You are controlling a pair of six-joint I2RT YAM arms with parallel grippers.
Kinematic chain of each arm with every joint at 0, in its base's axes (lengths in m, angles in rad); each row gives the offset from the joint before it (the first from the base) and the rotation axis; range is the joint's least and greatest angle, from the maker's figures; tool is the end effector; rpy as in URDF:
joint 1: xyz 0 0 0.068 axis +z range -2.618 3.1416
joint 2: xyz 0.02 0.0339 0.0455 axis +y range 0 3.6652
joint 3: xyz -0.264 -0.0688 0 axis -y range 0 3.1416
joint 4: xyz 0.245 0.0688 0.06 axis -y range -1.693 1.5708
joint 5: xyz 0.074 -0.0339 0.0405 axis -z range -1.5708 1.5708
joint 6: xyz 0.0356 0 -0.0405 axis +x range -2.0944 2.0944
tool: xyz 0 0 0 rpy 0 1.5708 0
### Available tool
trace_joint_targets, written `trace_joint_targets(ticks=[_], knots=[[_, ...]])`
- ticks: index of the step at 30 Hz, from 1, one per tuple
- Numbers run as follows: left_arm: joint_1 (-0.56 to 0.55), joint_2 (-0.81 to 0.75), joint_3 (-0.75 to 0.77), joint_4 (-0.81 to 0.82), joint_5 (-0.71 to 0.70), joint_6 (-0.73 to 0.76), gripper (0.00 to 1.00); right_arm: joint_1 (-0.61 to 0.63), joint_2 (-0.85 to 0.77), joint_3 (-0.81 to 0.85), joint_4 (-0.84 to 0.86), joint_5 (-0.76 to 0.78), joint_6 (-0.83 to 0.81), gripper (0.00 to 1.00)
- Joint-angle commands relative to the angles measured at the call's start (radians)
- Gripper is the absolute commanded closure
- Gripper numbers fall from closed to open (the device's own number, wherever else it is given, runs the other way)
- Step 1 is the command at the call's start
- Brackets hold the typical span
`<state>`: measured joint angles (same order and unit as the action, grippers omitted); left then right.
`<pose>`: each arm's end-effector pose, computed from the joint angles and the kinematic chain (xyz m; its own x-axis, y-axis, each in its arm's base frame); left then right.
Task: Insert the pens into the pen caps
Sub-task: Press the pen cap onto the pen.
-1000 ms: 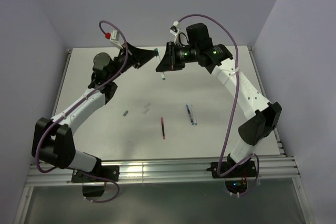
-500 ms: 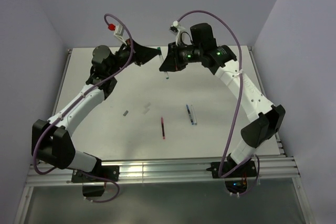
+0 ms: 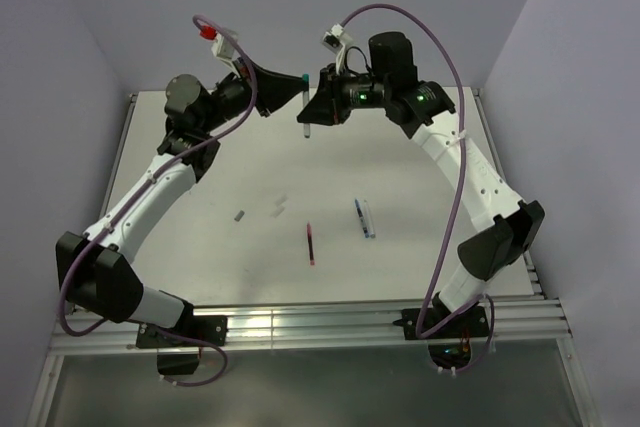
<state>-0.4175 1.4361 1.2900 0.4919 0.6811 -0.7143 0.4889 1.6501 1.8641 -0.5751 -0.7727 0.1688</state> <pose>0.2938 -0.1548 0.4333 -0.3270 -0.4117 -0.8506 0.8501 0.2650 -0.4551 0.3067 0.1913 0.4522 -0.4608 -0.1089 -0.8808 -0.8475 0.3487 0.4003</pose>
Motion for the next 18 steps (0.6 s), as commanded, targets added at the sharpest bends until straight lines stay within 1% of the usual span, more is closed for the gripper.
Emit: trace_joint_targets(ticks=[1,5,11,13,16,17,18], knots=[[-0.064,0.012,-0.018,-0.199,0.354,0.007,1.0,-0.038,-0.027,0.136,0.408,0.043,0.003,1.0],[-0.032,0.007,-0.011,-0.188,0.362,-0.005,1.0,-0.041,-0.035,0.133,0.406,0.035,-0.017,1.0],[-0.01,-0.003,-0.034,-0.119,0.379,-0.073,0.99,-0.047,-0.036,0.155,0.4,0.036,-0.028,1.0],[-0.01,-0.005,-0.029,-0.131,0.374,-0.073,0.95,-0.047,-0.033,0.161,0.396,0.035,-0.035,1.0],[-0.007,-0.003,-0.015,-0.162,0.37,-0.051,0.84,-0.047,-0.033,0.161,0.389,0.035,-0.049,1.0],[-0.003,-0.003,-0.012,-0.164,0.365,-0.05,0.78,-0.047,-0.033,0.159,0.383,0.033,-0.054,1.0],[0.002,-0.002,-0.003,-0.167,0.362,-0.047,0.75,-0.047,-0.035,0.156,0.379,0.033,-0.058,1.0]])
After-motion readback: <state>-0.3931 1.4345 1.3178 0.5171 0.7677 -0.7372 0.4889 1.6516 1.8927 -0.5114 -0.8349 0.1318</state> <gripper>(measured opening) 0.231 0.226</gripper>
